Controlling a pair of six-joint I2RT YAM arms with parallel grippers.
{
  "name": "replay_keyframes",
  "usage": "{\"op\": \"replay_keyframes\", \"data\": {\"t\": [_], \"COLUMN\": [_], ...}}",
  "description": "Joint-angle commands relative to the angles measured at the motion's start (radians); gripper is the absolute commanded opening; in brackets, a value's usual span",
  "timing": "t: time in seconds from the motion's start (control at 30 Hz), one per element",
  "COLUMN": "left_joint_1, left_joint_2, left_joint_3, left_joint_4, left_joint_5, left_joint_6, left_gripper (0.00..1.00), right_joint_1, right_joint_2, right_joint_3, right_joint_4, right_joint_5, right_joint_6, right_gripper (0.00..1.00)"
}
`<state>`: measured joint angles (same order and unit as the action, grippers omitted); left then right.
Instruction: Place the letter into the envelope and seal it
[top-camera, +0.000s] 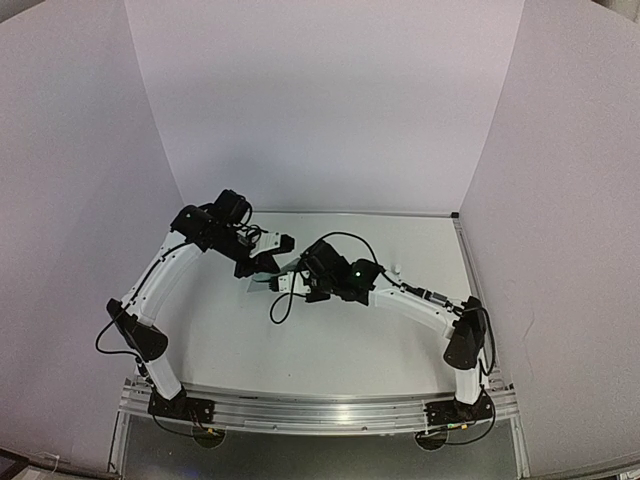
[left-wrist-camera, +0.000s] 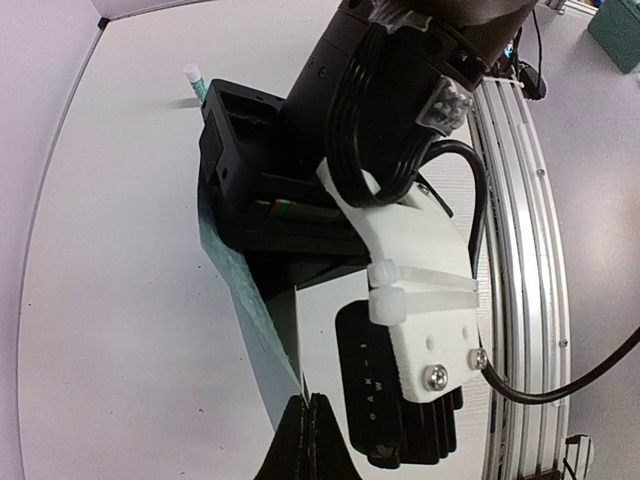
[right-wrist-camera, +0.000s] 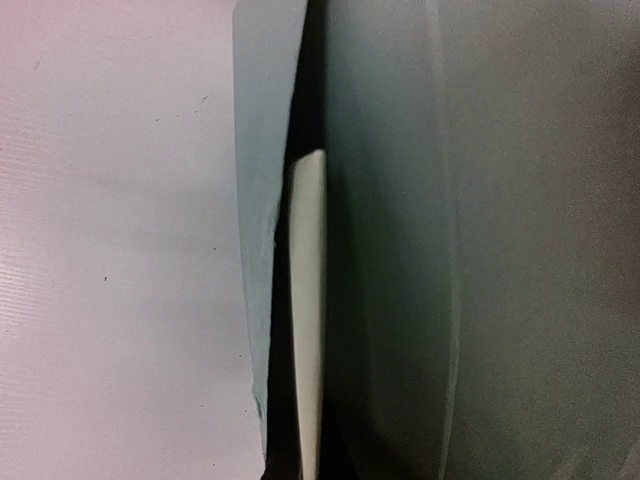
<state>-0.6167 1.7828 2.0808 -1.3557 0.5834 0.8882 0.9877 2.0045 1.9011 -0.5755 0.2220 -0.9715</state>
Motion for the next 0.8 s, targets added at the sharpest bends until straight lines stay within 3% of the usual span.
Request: {"op": "replay_keyframes", "data": {"t": [0.0,0.27,0.7,0.77], "left_joint_1": [-0.005,0.003,0.086,0.086], "left_joint_2": [-0.061,-0.096,-0.126,-0.128], "left_joint_3": [0.031,-0.037,-0.055,-0.067], "left_joint_4": [-0.116,-0.03,0.042,0.041], "left_joint_5": [0.082,0.169,0.3,0.292], "left_joint_6": [-0.024,-0.072,-0.103,-0.101], "left_gripper": [0.0,0.0,0.0,0.0], "right_joint_1": [-0.015,-0.001,-0.008,-0.009], "right_joint_2": [0.0,0.045,0.058,0.058], "right_joint_3": [0.006,0.118,0.07,0.077], "right_joint_4": [-0.056,-0.043,-0.026,-0.013], "right_joint_5": [0.007,-0.178,-0.275,-0.286], "right_joint_6": [0.08,0.218,0.293,0.324], "right_gripper": [0.0,0.0,0.0,0.1]}}
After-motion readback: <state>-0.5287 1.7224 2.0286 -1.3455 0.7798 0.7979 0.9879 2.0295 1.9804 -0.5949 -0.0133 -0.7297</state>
